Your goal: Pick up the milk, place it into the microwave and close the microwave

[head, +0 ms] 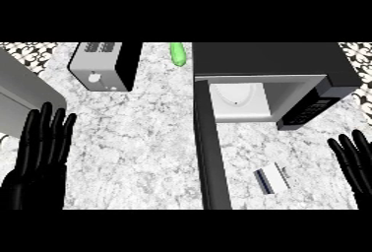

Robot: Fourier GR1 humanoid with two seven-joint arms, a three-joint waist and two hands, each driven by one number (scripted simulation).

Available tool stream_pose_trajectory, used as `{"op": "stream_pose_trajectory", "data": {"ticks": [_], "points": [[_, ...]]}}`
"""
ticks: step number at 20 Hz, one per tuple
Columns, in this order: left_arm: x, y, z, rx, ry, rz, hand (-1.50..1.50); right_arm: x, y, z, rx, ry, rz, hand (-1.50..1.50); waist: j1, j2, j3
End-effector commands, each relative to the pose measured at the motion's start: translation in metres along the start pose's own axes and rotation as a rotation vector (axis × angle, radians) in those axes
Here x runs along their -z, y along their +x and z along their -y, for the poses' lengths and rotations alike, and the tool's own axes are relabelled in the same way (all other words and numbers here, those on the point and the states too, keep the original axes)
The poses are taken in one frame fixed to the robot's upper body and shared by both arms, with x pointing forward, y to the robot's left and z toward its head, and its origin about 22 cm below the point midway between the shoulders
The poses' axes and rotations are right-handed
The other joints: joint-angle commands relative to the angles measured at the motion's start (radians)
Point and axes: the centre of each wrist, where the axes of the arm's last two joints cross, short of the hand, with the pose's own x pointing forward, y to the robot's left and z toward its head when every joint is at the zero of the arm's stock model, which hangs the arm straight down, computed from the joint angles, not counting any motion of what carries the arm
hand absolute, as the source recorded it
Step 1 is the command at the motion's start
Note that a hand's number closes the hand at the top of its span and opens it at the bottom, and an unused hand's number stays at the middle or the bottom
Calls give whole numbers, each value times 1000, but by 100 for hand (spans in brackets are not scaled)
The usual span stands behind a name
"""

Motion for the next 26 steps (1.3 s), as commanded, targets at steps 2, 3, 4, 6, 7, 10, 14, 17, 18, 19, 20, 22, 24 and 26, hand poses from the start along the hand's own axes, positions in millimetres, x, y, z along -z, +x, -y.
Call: {"op": "stream_pose_trajectory", "data": {"ticks": [2,3,4,6,7,10,14,17,18,19,20,22,24,26], "points": [[-29,-2,17,-100,72,-59,-150,-44,-7,-5,49,37,-49,-150,7,2,-2],[-43,-6,17,-119,47,-52,-150,-38,-9,14,29,60,-86,-150,16,3,-3],[-51,-14,13,-119,53,-52,-150,-43,-13,8,39,30,-58,-150,16,4,-3],[-62,-6,19,-120,46,-29,-150,-51,-12,8,32,42,-106,-150,17,4,-3],[-59,-3,14,-113,43,-61,-150,-54,-22,15,27,20,-94,-150,16,5,-3],[-66,-12,15,-114,46,-69,-150,-76,-22,14,34,4,-101,-150,12,4,-3],[-99,-22,3,-121,33,-59,-150,-74,-46,6,24,9,-130,-150,20,4,-3],[-98,-16,25,-129,49,-53,-150,-69,-54,20,57,-1,-160,-150,20,6,-3],[-106,-16,21,-117,37,-61,-150,-79,-72,4,59,8,-171,-150,21,5,-3],[-109,-25,10,-123,34,-52,-150,-83,-89,14,72,-22,-174,-150,23,5,-3],[-99,-27,23,-130,39,-55,-150,-68,-86,8,67,16,-184,-150,20,6,-3],[-110,-33,27,-119,39,-49,-150,-76,-98,4,79,-11,-174,-150,21,6,-3],[-139,-45,15,-120,26,-44,-150,-85,-109,4,48,-40,-189,-150,26,4,-3],[-125,-17,24,-119,33,-37,-150,-95,-119,10,28,-69,-193,-150,22,5,-3]]}}
